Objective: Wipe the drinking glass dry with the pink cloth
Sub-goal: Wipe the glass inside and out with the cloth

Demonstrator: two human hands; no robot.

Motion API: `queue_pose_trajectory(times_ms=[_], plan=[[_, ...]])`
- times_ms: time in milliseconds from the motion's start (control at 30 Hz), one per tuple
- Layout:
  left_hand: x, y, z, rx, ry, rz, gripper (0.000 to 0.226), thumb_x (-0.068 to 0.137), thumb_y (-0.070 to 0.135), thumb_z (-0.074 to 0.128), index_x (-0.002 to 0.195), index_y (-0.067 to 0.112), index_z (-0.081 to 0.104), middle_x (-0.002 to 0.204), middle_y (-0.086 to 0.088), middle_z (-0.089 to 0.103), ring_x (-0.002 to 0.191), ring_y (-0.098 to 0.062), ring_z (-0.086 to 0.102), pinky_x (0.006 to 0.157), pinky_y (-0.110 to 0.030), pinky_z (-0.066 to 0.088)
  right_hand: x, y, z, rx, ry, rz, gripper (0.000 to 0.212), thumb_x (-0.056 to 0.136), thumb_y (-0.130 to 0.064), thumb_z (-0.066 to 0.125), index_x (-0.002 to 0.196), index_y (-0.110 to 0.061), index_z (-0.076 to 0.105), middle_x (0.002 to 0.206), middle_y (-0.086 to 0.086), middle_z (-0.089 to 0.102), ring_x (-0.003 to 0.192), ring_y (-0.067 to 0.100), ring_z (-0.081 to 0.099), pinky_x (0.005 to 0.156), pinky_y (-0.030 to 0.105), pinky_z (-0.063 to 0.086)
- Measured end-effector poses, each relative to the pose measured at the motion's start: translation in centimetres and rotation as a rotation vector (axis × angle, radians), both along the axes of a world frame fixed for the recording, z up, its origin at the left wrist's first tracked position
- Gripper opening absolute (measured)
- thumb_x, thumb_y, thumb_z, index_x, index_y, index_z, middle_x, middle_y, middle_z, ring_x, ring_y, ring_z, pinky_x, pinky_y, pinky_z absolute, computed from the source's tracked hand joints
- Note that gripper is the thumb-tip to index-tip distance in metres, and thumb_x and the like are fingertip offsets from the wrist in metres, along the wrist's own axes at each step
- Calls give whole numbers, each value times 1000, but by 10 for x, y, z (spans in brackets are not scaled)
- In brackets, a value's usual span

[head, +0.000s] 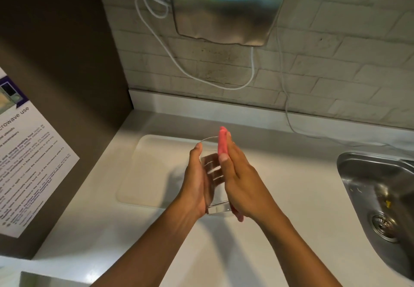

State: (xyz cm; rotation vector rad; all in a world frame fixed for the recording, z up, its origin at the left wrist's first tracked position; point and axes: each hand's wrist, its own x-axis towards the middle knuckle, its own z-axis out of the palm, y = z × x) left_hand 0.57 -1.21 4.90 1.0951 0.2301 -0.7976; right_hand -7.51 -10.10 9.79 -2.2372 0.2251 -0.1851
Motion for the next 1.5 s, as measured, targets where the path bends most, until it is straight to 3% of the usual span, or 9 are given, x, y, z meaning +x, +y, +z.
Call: queue_pose_trajectory(times_ms=[200,333,433,667,867,1033,1133,1267,1500], plan=[[5,6,-1,5,21,51,71,95,76,47,113,13,74,86,-13,85,72,-28,83,57,-36,66,-28,13,-17,-171,84,140,56,105,-56,19,154,-62,-9,166,-26,-25,158,18,19,121,36,36],[-7,4,3,19,15,37,70,98,73,45,117,13,77,110,-16,83,102,-33,80,78,-42,65,-9,7,-11,-84,31,60,55,108,-51,18,159,-54,-3,171,-22,-10,158,8,5,127,31,20],[-6,5,6,60,-30,45,76,102,71,36,129,10,73,125,-17,79,119,-38,73,88,-46,60,-7,-1,-6,68,30,-17,54,109,-51,19,160,-52,2,171,-19,17,153,12,31,123,39,34],[-9,10,4,23,29,71,67,96,73,49,113,13,74,99,-18,84,83,-32,84,66,-39,68,-30,12,-20,-115,116,131,56,107,-54,21,154,-62,-8,169,-21,-22,157,17,19,120,26,30],[-13,11,2,-3,16,38,79,98,71,43,132,5,69,134,-26,70,109,-36,71,83,-46,54,-28,-2,-10,170,124,-18,52,105,-60,19,156,-61,6,160,-12,44,130,13,59,111,41,50],[-13,16,-8,-54,27,31,69,96,74,48,116,14,76,98,-15,85,85,-31,84,64,-40,67,-46,16,-16,-71,120,130,57,104,-58,17,151,-65,-13,168,-23,-21,152,9,26,115,23,41],[-17,16,-10,-31,13,22,73,97,73,44,118,13,79,112,-17,83,102,-33,81,76,-43,67,-30,16,-11,-39,97,76,58,105,-55,17,157,-57,-10,171,-22,-11,159,11,9,126,36,28],[-14,17,-6,-23,-10,-2,82,98,71,39,133,4,71,132,-25,73,123,-39,71,101,-52,56,-26,9,-3,177,79,-47,53,106,-55,21,157,-59,4,160,-25,35,129,1,50,102,10,43],[-12,19,-2,-12,-8,-13,69,95,72,50,108,12,82,106,-20,83,93,-33,83,75,-43,67,-44,30,-6,-87,73,61,61,99,-55,14,157,-57,-6,167,-23,-23,155,12,23,119,21,31]])
